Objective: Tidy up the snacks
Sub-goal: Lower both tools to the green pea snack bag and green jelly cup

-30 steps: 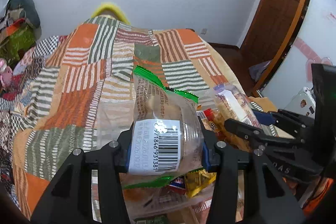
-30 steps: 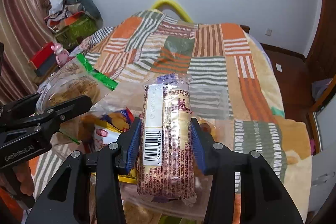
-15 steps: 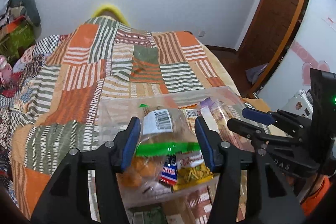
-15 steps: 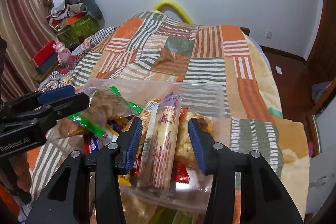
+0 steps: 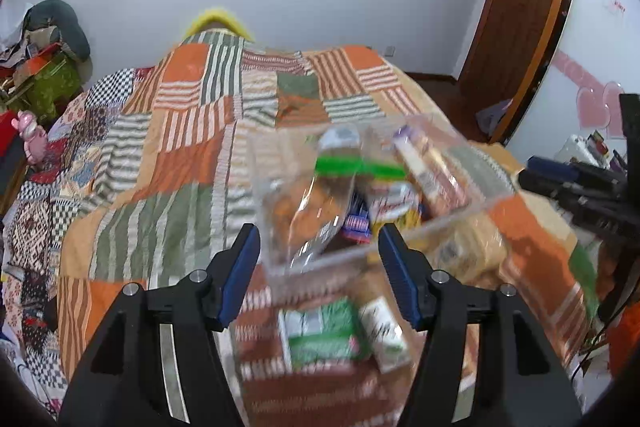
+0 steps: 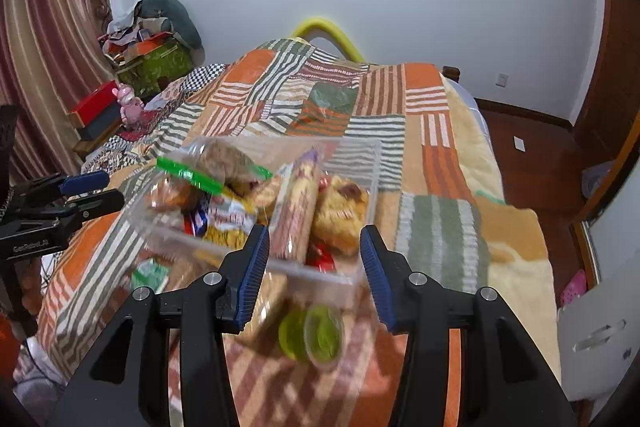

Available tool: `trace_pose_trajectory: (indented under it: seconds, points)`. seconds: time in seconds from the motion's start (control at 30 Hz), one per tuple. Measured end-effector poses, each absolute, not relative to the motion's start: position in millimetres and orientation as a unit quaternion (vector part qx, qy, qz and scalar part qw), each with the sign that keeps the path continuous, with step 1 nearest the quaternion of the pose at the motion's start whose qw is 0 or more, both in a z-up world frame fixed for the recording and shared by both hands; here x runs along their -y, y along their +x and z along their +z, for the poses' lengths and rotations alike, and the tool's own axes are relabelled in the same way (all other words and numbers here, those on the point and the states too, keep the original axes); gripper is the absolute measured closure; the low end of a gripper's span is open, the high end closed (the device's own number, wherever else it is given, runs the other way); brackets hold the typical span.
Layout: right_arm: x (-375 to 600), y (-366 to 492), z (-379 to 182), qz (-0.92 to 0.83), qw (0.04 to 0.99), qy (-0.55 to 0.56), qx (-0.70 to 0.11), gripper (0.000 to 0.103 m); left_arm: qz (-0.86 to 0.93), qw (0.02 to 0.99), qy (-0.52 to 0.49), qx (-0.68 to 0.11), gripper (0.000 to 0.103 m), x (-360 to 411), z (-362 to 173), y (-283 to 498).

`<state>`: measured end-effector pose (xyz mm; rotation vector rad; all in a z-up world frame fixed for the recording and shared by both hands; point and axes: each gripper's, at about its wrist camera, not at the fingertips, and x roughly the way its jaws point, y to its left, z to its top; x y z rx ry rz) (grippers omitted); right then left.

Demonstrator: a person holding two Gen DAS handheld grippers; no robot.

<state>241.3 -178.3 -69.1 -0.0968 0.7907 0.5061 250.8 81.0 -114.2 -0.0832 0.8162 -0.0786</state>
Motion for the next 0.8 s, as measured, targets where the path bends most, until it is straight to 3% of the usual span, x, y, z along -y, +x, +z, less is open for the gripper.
trace_pose_trajectory:
  seconds: [0.43, 0.8]
  points:
    - [205.1, 219.3, -119.7, 0.227, 0.866, -0.008, -0.445, 0.057, -0.034, 0.879, -0.057, -0.472, 0.039, -95.9, -183.7, 229.4]
    - [180.0, 224.6, -140.9, 0.239, 0.85, -0.029, -0.469, 0.057, -0.061, 0.864, -0.067, -0.495, 0.036, -80.1, -211.6, 239.1]
